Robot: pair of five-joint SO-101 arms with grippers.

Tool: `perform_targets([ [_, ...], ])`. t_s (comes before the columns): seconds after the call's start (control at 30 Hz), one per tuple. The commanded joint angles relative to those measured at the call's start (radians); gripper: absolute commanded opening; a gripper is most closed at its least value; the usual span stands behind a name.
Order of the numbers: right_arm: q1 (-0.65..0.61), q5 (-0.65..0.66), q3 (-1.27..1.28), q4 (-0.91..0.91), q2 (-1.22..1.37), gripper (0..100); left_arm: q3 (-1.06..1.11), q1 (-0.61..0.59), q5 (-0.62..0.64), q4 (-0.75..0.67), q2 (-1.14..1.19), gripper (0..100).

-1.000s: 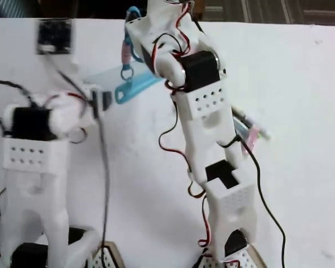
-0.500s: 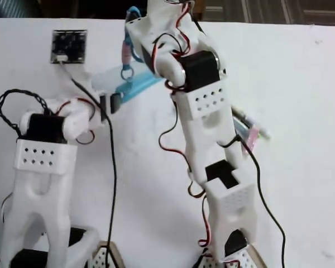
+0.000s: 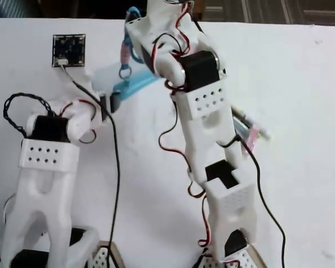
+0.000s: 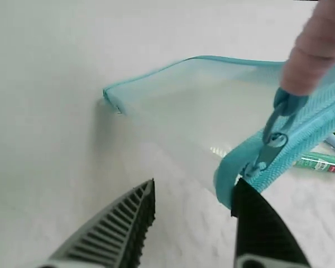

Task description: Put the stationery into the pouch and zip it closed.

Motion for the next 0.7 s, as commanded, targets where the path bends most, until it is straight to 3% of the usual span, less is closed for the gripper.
perform_targets([
  [0.0, -0.001, -0.006, -0.035, -0.005, -0.008, 1.7, 0.026, 0.001, 0.002, -0.06, -0.027, 24],
  [0.13, -0.002, -0.011, -0.035, -0.005, -0.018, 1.7, 0.072, 0.001, 0.002, -0.132, -0.027, 22],
  [0.4, -0.002, -0.005, -0.037, -0.005, -0.019, 1.7, 0.149, -0.005, -0.006, -0.341, -0.027, 3],
  [0.5, 0.001, -0.005, -0.037, -0.005, -0.019, 1.7, 0.14, -0.005, -0.008, -0.342, -0.028, 2],
  [0.67, 0.005, -0.005, -0.04, -0.005, -0.019, 1.7, 0.083, -0.007, -0.164, -0.256, -0.028, 2],
])
